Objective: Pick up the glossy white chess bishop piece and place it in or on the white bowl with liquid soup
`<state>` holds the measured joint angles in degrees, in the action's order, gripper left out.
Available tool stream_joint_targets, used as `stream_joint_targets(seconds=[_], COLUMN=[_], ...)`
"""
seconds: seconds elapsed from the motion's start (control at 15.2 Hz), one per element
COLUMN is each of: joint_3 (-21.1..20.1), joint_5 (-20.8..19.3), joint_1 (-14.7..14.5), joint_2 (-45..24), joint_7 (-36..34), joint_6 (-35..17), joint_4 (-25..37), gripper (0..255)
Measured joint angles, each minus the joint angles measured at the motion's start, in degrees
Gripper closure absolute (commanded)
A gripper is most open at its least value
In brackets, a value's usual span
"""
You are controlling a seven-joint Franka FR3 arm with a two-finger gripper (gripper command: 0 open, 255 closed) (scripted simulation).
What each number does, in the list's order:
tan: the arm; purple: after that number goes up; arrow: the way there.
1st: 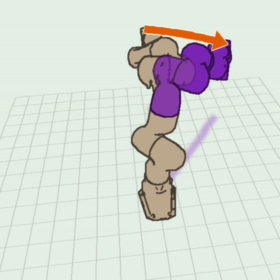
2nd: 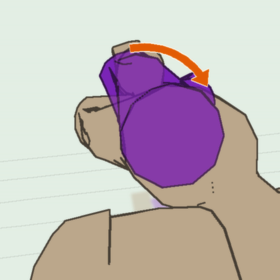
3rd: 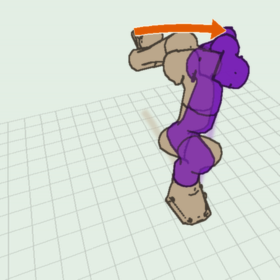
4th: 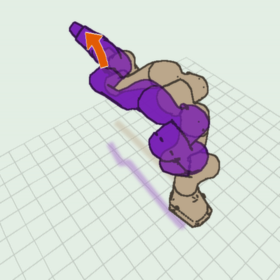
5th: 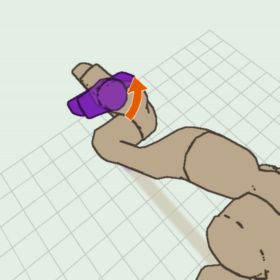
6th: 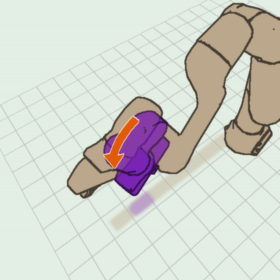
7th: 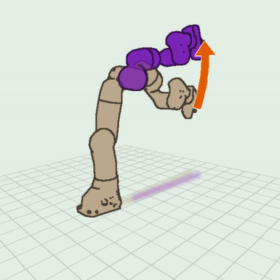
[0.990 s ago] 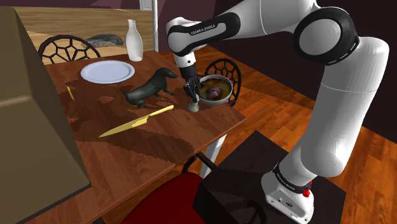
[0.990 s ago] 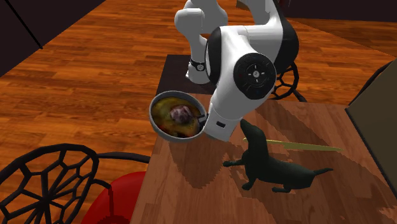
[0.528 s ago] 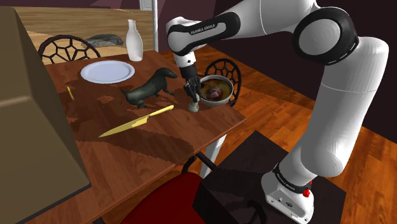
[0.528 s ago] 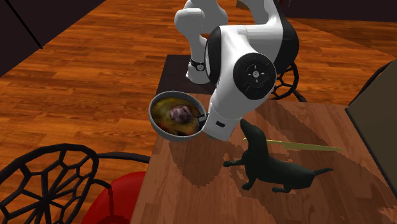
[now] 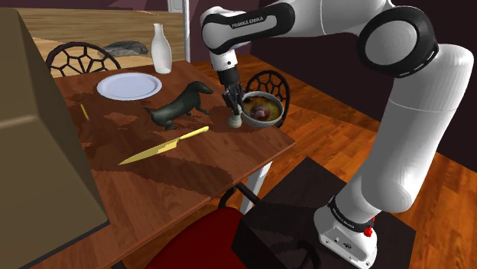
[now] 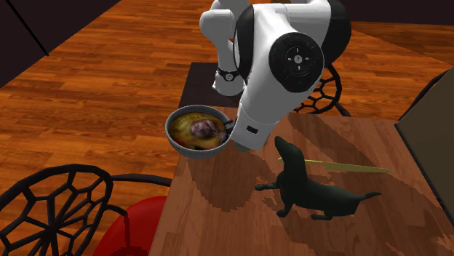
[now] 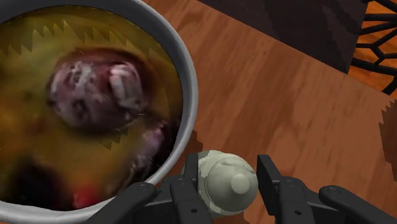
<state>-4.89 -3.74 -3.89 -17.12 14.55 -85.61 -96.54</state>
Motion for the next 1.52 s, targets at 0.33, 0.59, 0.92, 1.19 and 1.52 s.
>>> stream_joint_targets(seconds=[0.33,0.59,0.92,1.19,1.52], joint_3=[-0.05,-0.06,-0.10,-0.11,-0.11], joint_5=[0.07,0.10,0.14,0.08,-0.01], joint_1=[-0.07,-0.07,-0.15,-0.22,-0.28], joint_2=[0.66,1.35,1.76,1.42,1.18], joint_7=[0.12,0.29,0.40,0.56,0.78], joint_6=[3.57,6.22,9.88,13.38,17.30], joint_4=[2.91,4.87,8.13,11.97,16.15], gripper=[255,255,255,255,255])
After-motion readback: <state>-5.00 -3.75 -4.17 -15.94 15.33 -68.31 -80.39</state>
